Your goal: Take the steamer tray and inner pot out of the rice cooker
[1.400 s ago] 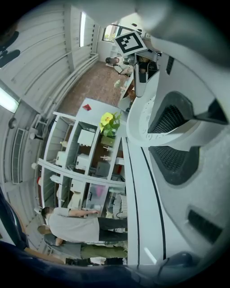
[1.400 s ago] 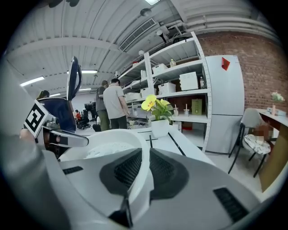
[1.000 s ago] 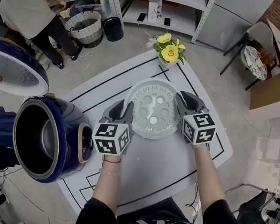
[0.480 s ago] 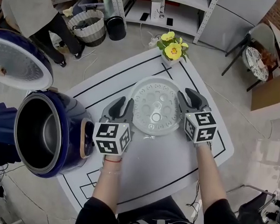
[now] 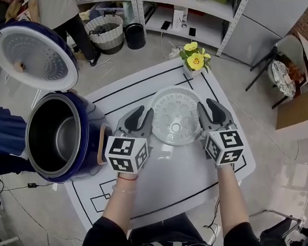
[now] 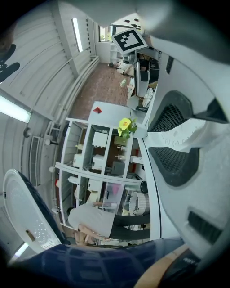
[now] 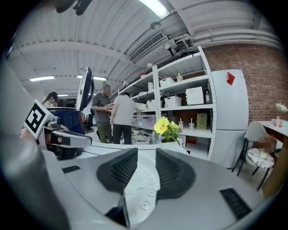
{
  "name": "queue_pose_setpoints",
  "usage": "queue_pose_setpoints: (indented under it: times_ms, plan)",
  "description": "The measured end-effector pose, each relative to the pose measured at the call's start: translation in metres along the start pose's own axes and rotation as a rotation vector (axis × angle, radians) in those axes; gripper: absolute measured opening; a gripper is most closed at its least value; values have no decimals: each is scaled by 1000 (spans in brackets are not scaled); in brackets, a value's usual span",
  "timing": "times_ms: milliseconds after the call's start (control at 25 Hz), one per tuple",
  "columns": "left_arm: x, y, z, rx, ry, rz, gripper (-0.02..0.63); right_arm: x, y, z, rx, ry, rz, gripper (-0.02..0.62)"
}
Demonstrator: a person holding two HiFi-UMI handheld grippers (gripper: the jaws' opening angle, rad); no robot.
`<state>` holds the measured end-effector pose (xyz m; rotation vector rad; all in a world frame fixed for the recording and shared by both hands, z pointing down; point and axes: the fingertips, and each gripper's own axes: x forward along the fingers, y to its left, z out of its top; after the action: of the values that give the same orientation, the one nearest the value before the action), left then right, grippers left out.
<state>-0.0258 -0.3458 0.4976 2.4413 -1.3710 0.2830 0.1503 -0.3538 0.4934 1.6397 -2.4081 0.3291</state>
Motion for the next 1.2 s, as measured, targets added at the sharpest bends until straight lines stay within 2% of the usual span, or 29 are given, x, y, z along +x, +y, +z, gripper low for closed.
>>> queue_pose_setpoints:
  times_ms: [200,440,960,1200]
  plan:
    - [-17,-12,29,-37,-56,-37,94,-15,23,30,-1,-54,45,107]
    - [-40,-28,64,-5,-120,-63,94,-35,55,70,-11,-129,127,107]
    - [-119,-28,126,1,-235,-51,95,-53,124,140,-38,-232,273,107]
    - [-154,-14,141,7,-276,6,94,-50,160,158,-62,-252,347,107]
